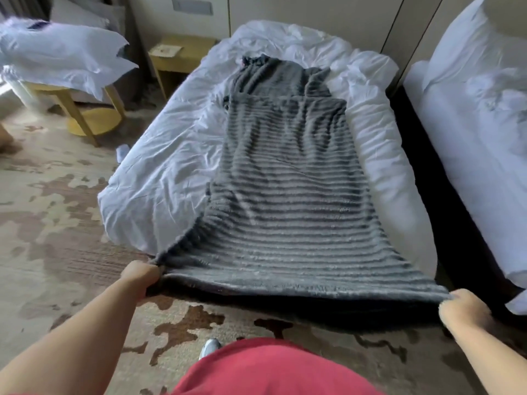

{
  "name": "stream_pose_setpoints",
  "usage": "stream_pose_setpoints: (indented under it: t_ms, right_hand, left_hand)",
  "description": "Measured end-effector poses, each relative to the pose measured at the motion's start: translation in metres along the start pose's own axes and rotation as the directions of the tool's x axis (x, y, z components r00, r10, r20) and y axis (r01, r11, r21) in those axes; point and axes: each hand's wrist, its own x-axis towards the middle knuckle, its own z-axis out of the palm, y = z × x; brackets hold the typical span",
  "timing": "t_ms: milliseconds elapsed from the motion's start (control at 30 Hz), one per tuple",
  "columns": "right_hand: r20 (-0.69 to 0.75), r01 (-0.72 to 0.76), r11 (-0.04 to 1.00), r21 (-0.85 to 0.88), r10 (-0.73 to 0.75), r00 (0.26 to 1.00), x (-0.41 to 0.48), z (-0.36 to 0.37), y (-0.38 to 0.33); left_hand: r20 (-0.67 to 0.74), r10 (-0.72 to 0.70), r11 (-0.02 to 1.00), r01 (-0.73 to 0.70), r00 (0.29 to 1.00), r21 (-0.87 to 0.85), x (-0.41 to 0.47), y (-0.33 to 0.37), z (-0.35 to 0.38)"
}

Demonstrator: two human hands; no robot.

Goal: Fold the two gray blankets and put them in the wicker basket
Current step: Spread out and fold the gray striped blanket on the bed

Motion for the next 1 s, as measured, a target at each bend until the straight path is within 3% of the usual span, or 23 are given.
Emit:
stream_pose_setpoints:
  t_ms: [67,133,200,233,300,367,400,433,467,500,533,567,600,667,733,800,900,1000]
  right_hand:
    - [0.099,-0.071,0.976,0.205,0.052,0.994,-0.010,0.010,-0.018]
    - [0.357,-0.198,0.924,0.326,0.073,0.931,-0.025,0.016,-0.049]
    - [0.485,-0.131,0.937,0.323,-0.045,0.874,-0.026,0.004,-0.091]
    - [0.440,-0.062,0.924,0.376,-0.119,0.890,-0.022,-0.014,-0.115]
    - [0.110,0.162,0.782,0.602,-0.282,0.953,0.000,-0.070,-0.162]
    - [-0.347,0.402,0.474,0.783,-0.203,0.915,0.023,-0.144,-0.188]
    - [-0.509,0.520,0.346,0.781,-0.129,0.851,0.035,-0.173,-0.187]
    - [-0.596,0.588,0.272,0.762,-0.061,0.801,0.044,-0.189,-0.180]
    - [-0.638,0.619,0.267,0.739,-0.018,0.770,0.048,-0.192,-0.171]
    - [-0.640,0.606,0.345,0.717,-0.019,0.768,0.045,-0.186,-0.165]
    - [-0.603,0.562,0.476,0.676,-0.081,0.794,0.041,-0.169,-0.161]
    - [-0.487,0.488,0.660,0.571,-0.206,0.849,0.037,-0.142,-0.152]
    - [-0.273,0.419,0.806,0.418,-0.328,0.904,0.030,-0.112,-0.139]
    - [0.124,0.218,0.952,0.217,-0.248,0.961,0.015,-0.056,-0.105]
    - [0.177,0.050,0.993,0.111,-0.069,0.982,0.013,-0.029,-0.069]
    - [0.158,-0.059,0.992,0.114,0.041,0.987,0.014,-0.025,-0.043]
    - [0.076,-0.118,0.964,0.240,0.102,0.992,0.020,-0.030,-0.031]
    - [0.027,-0.077,0.957,0.281,0.073,0.997,0.022,-0.037,-0.036]
  left_hand:
    - [0.152,0.028,0.999,-0.034,0.988,0.036,-0.011,0.011,0.018]
    - [0.431,-0.007,0.999,-0.009,0.902,0.036,-0.029,0.036,0.027]
    - [0.660,0.014,0.997,0.036,0.751,-0.061,-0.050,0.078,0.017]
    - [0.682,0.117,0.983,0.012,0.722,-0.182,-0.057,0.101,0.005]
    - [0.497,0.434,0.836,-0.129,0.751,-0.534,-0.063,0.148,-0.030]
    - [0.134,0.663,0.404,-0.201,0.737,-0.892,-0.064,0.181,-0.072]
    - [-0.014,0.675,0.184,-0.188,0.738,-0.965,-0.060,0.190,-0.087]
    - [-0.111,0.652,0.061,-0.198,0.750,-0.978,-0.057,0.192,-0.096]
    - [-0.155,0.612,0.075,-0.252,0.775,-0.965,-0.051,0.189,-0.095]
    - [-0.152,0.574,0.200,-0.317,0.805,-0.927,-0.044,0.182,-0.087]
    - [-0.120,0.536,0.391,-0.371,0.836,-0.842,-0.035,0.170,-0.071]
    - [-0.049,0.486,0.598,-0.373,0.873,-0.709,-0.026,0.154,-0.051]
    - [0.028,0.401,0.766,-0.319,0.916,-0.558,-0.017,0.136,-0.032]
    - [0.057,0.217,0.940,-0.193,0.974,-0.280,-0.003,0.101,-0.008]
    - [-0.018,0.139,0.981,-0.140,0.990,-0.131,0.006,0.073,-0.005]
    - [-0.063,0.083,0.986,-0.091,0.995,-0.138,0.009,0.057,-0.016]
    - [-0.058,0.033,0.986,-0.041,0.998,-0.159,0.012,0.046,-0.027]
    - [-0.052,0.011,0.968,-0.023,0.999,-0.248,0.003,0.052,-0.027]
